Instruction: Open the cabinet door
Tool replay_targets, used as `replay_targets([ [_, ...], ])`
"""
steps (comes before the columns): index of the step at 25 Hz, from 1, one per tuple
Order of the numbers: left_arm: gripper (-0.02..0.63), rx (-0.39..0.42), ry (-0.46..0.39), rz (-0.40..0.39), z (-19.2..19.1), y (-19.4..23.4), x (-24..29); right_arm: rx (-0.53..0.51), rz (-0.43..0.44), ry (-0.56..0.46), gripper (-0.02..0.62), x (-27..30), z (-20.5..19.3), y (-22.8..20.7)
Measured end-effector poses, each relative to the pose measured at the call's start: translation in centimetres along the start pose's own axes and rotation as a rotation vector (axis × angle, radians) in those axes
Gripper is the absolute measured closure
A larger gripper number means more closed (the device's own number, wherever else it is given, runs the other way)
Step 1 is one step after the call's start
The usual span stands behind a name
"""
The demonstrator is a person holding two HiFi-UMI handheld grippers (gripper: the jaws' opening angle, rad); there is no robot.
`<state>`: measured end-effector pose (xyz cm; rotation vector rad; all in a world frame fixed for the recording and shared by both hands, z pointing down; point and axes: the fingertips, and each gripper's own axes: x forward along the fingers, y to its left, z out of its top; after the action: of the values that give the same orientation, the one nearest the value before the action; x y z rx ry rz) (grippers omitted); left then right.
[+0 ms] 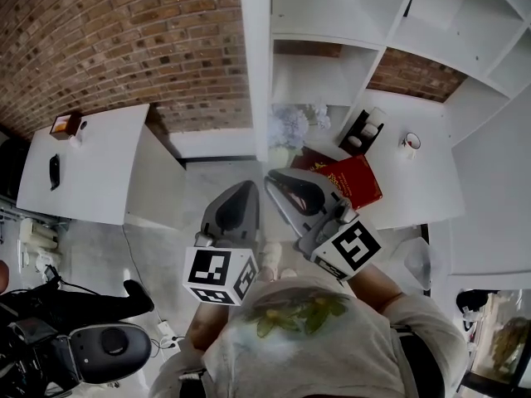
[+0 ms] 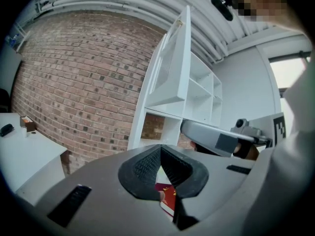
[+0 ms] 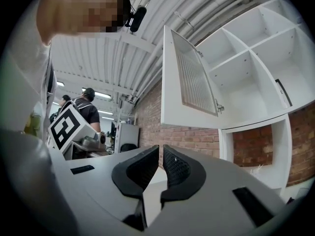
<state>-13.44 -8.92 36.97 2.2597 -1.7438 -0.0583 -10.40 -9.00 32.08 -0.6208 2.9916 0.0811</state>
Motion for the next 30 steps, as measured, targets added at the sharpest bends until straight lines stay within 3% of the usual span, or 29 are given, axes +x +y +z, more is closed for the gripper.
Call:
replay_targets([
  [18,0.597,-0.035,0.030,0.011,-2.0,0.0,-0.2,0.027,-0.018,0.110,0.566,-0.6,-3.3,0.6],
  [30,0.597,-0.013,0.017,0.035,-1.5,-0.1,-0.6,0.077,0.001,0.154,0.566,-0.7,-4.5,0.5],
])
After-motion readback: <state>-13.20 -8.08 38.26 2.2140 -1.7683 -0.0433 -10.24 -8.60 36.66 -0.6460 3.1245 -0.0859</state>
